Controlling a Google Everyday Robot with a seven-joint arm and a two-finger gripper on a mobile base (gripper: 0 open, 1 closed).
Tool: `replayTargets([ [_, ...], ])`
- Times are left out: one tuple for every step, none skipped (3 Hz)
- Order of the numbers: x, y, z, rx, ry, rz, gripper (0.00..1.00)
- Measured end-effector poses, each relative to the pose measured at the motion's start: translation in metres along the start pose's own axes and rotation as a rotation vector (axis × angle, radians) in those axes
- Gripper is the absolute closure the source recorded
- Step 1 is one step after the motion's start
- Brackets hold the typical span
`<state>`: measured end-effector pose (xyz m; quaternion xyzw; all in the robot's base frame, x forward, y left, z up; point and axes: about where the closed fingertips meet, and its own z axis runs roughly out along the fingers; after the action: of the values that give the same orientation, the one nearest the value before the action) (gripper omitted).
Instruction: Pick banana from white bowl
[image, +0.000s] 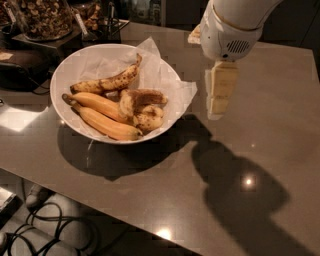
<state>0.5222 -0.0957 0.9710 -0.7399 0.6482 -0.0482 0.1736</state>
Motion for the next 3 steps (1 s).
replayTargets([
  [-0.018, -0.015, 0.005, 0.006, -0.009, -0.052, 0.00],
  [-0.027, -0.024, 0.016, -0.008, -0.018, -0.067, 0.02],
  [-0.035, -0.029, 0.026, -0.019, -0.020, -0.082, 0.06],
])
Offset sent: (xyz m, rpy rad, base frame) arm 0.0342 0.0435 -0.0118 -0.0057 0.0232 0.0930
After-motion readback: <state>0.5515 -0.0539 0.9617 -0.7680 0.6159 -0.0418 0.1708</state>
